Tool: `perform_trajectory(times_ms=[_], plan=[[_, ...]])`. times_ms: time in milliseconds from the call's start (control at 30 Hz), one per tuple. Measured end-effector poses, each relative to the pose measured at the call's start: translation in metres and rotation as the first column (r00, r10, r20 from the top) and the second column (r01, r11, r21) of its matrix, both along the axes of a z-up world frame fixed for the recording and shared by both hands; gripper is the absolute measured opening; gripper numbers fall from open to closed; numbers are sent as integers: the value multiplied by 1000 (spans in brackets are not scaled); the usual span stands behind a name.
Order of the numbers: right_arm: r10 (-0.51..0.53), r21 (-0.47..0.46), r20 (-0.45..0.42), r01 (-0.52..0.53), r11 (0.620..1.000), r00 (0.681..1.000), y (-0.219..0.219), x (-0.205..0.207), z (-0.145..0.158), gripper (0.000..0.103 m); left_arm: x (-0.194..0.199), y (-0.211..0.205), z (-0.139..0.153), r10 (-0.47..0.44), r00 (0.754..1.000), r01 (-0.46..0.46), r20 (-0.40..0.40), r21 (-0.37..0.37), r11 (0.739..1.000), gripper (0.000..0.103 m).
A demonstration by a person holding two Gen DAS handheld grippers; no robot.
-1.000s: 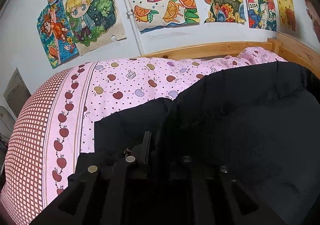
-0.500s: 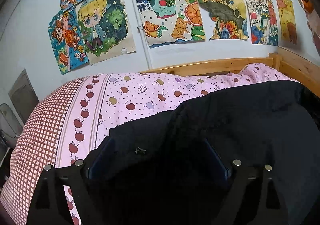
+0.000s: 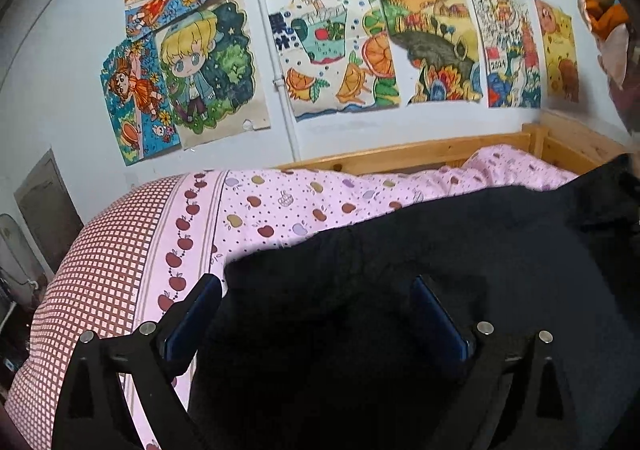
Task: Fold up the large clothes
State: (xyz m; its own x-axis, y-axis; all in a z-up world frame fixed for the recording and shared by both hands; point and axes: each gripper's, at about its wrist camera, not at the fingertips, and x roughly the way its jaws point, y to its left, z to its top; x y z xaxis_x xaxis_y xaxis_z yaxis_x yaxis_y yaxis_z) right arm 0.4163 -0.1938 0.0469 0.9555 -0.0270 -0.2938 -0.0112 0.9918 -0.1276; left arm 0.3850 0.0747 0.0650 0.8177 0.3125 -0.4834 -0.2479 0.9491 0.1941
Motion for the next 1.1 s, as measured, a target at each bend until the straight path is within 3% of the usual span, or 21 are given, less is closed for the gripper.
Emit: perform_trajectory(times_ms=[367,533,833,1100], plan=[[71,-94,20,-69,993,997,16,-51,23,97,-57,-4,29,-22,991,26,130,-32,999,102],[116,-108,36,-111,988,993,22,-78,36,97,-78,-4,36,-21,988,27,150,-45,999,102],[176,-120,16,-173,978,984,24,-105,38,97,-103,-8,28,-53,992,59,112,-56,997,103],[233,-137,-118,-248,959,965,22,-116,-3,97,-112,-33,-7,-144,989,145,-12,18,989,103]])
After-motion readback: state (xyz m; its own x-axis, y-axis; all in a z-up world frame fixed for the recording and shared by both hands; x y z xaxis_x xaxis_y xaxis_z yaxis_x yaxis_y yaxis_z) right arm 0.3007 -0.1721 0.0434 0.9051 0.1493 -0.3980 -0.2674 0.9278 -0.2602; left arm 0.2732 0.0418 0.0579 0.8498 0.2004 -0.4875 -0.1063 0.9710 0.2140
